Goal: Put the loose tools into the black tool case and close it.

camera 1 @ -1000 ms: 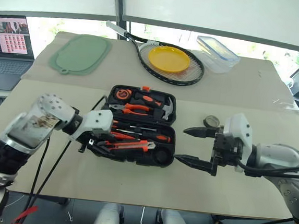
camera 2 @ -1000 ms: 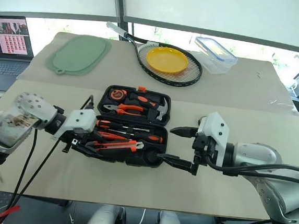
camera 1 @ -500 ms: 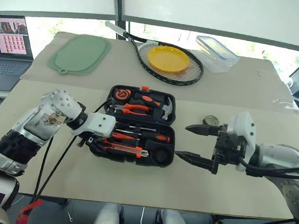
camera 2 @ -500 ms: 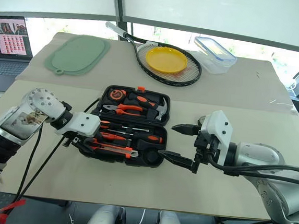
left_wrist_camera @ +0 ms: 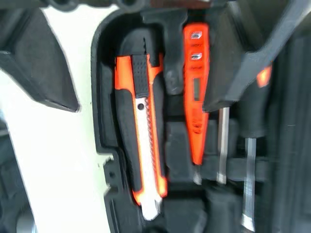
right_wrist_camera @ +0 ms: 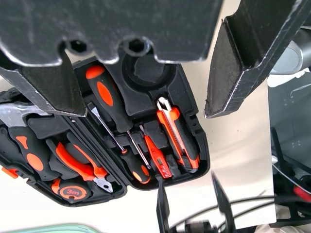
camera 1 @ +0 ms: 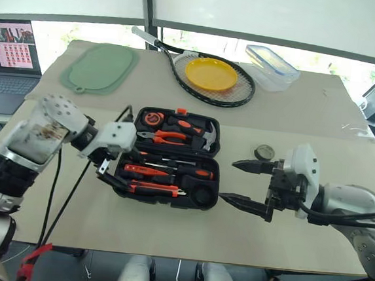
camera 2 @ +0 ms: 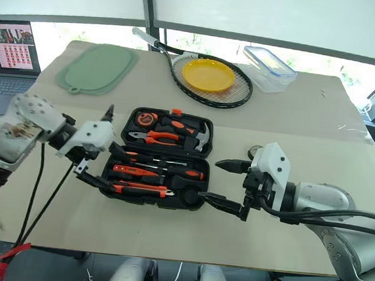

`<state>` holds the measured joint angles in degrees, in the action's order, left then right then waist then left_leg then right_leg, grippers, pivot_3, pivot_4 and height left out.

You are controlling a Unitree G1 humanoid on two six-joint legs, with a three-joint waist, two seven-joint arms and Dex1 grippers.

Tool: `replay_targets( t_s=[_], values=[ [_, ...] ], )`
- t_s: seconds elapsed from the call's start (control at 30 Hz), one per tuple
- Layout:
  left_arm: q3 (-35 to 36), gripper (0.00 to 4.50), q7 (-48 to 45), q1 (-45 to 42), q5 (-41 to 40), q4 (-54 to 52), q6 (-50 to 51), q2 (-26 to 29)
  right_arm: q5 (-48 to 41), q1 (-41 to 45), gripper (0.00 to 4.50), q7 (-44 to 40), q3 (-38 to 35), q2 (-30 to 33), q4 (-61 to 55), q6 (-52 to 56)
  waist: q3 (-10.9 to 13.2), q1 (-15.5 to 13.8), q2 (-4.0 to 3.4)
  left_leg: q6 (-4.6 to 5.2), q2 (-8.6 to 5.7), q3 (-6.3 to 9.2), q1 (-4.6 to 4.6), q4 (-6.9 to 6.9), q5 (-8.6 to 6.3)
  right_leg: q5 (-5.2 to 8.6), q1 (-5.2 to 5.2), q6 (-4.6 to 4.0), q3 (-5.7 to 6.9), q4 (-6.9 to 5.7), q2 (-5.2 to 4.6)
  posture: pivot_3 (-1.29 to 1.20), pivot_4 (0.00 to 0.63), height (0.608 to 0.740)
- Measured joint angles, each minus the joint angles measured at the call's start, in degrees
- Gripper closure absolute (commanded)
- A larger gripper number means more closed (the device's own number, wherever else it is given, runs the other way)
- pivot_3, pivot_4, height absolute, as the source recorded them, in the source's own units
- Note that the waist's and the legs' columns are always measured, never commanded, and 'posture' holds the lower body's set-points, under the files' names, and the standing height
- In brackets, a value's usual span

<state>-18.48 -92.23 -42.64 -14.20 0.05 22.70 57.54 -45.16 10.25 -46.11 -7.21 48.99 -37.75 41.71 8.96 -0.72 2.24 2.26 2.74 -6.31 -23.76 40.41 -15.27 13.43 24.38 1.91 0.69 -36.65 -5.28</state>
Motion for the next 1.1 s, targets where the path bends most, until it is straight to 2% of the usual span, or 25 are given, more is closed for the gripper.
replay_targets(
  t_s=[0.17, 0.27, 0.83, 1.1],
  values=[
    [-0.46, 3.44, 1.12, 4.62, 1.23, -0.72, -1.72, -1.34, 0.09, 0.01, 0.00, -0.43, 0.03, 0.07, 0.01, 0.00, 0.00, -0.03, 0.01, 0.00, 0.00, -0.01, -0.01, 0.01, 0.00, 0.00, 0.01, -0.01, 0.01, -0.01, 0.01, 0.00, 0.150, 0.738],
    [-0.46, 4.41, 1.60, 5.37, 1.95, -1.40, -1.93, -1.56, 0.13, 0.00, 0.00, -1.22, 0.03, 0.23, 0.01, 0.00, 0.00, -0.03, 0.00, 0.00, 0.00, -0.01, -0.01, 0.01, 0.00, 0.00, 0.00, 0.00, 0.01, 0.00, 0.00, 0.00, 0.150, 0.738],
    [-2.32, 4.41, 4.18, 7.92, 9.48, -1.57, -9.69, -3.56, 1.13, -0.53, 0.00, -2.00, -0.27, 0.36, 0.05, -0.01, -0.03, -0.13, -0.04, 0.00, -0.01, -0.02, 0.10, 0.01, 0.00, 0.00, -0.10, -0.01, 0.00, -0.02, -0.01, 0.00, 0.150, 0.738],
    [0.14, 4.41, 5.78, 9.75, 7.35, -1.57, -7.30, -4.66, 1.63, -3.11, 0.00, -1.81, -0.85, 1.24, -0.02, -0.01, -0.11, -0.24, -0.18, 0.00, -0.01, -0.01, 0.19, 0.01, 0.00, 0.00, -0.16, -0.01, -0.01, -0.05, -0.02, 0.00, 0.150, 0.738]
  ],
)
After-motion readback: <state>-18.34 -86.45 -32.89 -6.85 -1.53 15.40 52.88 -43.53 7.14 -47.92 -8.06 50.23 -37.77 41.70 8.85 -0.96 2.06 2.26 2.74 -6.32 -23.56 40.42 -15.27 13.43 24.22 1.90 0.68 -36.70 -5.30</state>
